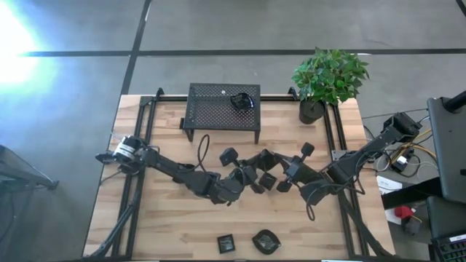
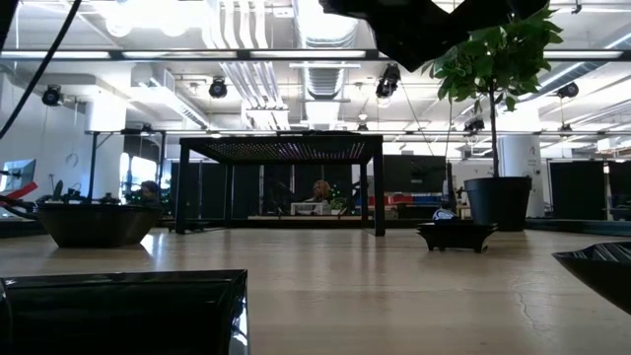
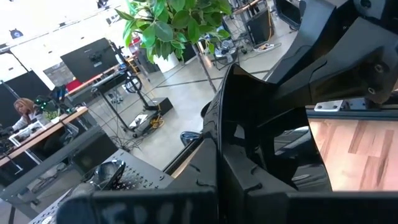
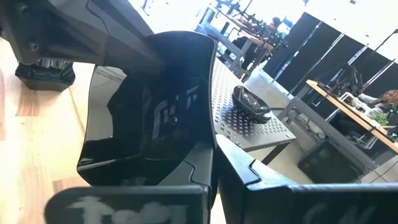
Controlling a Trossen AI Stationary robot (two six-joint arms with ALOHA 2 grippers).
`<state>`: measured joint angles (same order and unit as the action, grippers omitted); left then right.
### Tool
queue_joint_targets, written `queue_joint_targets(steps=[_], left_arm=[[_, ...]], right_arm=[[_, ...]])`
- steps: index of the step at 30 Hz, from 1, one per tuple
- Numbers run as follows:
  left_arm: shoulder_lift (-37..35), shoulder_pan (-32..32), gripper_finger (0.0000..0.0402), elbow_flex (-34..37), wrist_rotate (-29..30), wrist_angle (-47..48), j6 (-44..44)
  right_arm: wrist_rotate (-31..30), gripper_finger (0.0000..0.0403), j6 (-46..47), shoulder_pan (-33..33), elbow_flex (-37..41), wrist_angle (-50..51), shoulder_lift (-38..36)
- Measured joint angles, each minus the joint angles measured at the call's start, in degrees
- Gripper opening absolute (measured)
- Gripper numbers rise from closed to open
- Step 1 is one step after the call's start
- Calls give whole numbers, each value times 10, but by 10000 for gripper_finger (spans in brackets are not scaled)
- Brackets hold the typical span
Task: Pick & Place Mini shaped plates
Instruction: Stack the black distorted square plate on top of the other black distorted square plate
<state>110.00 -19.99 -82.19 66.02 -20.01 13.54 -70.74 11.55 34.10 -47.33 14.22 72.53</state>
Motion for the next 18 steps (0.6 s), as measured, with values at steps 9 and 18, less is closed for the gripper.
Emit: queue_joint_targets(steps=[9,18], left_arm=[[-3,0,1,0,-1,0,-2],[-5,0,0,0,29,10,-3]], right_arm=[[5,30,-1,0,0,-1,0],[8,111,-5,4,-13,-1,0]])
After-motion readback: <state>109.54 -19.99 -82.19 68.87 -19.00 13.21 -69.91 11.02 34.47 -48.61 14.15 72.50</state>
